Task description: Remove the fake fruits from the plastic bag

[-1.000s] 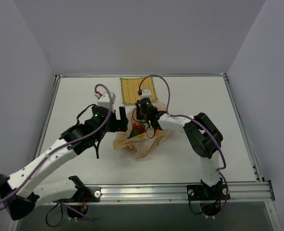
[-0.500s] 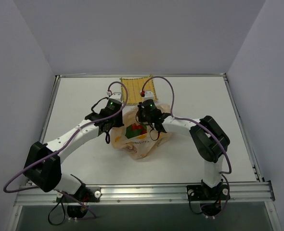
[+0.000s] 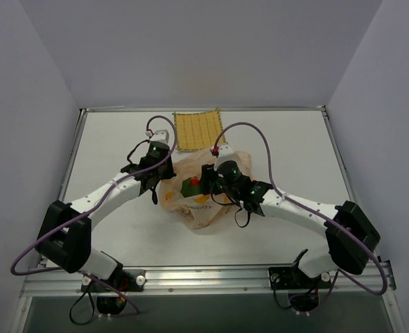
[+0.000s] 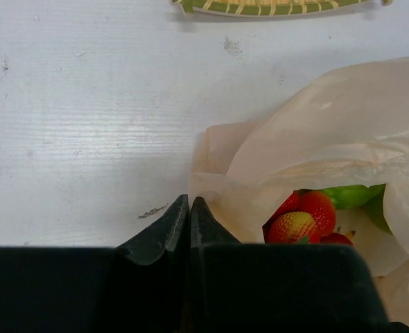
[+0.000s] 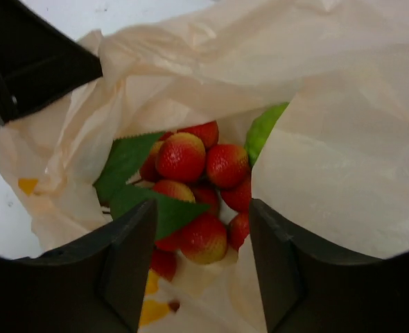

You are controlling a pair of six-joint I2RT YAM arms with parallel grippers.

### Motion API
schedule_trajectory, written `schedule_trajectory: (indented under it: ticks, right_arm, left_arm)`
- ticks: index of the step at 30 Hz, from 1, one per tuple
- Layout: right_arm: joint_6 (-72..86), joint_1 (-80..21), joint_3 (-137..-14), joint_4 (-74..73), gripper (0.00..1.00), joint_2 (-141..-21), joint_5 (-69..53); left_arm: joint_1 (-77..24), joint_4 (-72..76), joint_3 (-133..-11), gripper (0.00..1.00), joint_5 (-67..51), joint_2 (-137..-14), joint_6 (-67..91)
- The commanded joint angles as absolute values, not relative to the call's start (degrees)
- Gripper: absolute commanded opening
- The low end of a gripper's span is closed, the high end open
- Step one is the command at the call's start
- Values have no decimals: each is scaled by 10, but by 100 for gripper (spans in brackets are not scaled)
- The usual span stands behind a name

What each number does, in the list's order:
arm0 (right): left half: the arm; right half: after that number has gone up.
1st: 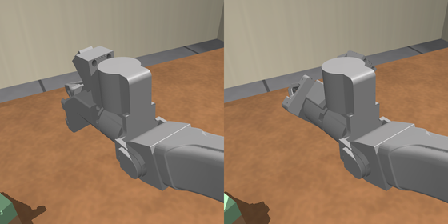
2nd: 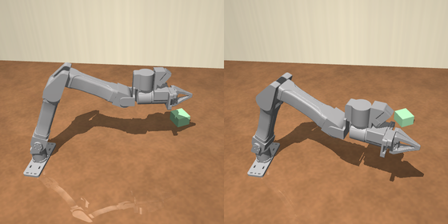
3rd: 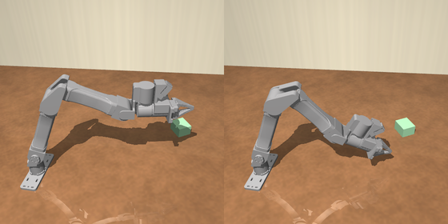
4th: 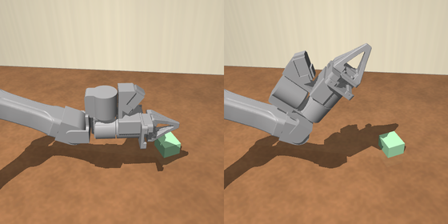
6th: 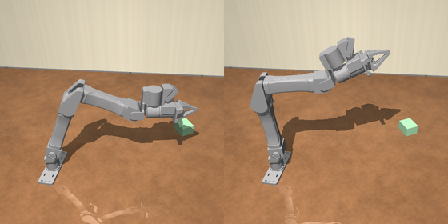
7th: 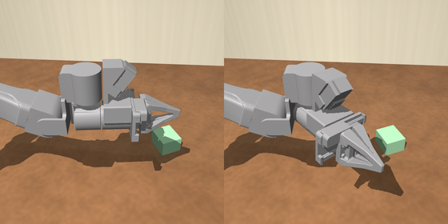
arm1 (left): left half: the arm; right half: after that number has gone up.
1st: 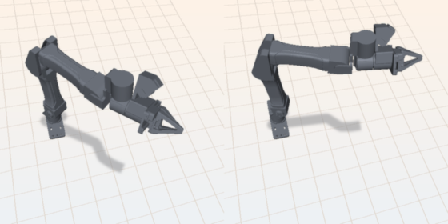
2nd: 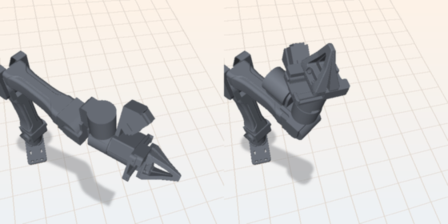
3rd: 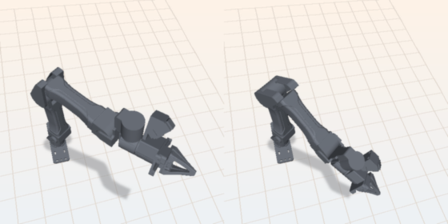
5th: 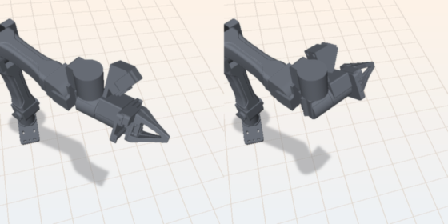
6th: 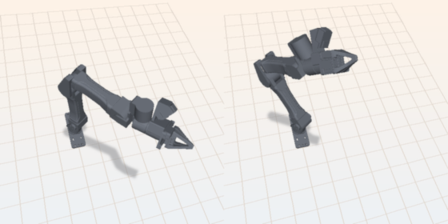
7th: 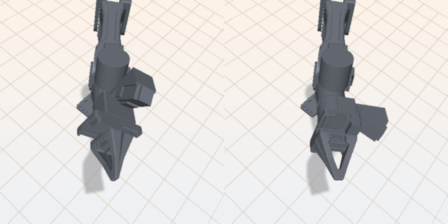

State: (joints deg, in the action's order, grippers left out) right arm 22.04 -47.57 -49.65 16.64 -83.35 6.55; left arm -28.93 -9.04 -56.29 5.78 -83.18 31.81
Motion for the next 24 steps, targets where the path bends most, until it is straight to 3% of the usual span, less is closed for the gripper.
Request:
schedule_trajectory:
  ticks: [1, 2, 6, 12, 24]
  right_arm:
    - [226, -480, -437, 133, 48, -797, 66]
    - [228, -480, -424, 133, 36, -791, 71]
    - [258, -481, -354, 135, 20, -754, 76]
    - [341, -485, -244, 170, 13, -700, 75]
    - [422, -502, -175, 213, 12, -703, 77]
  left_arm:
    - [-286, -54, -567, 2, 55, -839, 337]
    - [-283, -53, -573, 2, 55, -842, 337]
    - [-273, -59, -593, 2, 55, -861, 333]
    - [-265, -55, -616, 2, 50, -895, 331]
    - [-260, -31, -673, 2, 63, -989, 312]
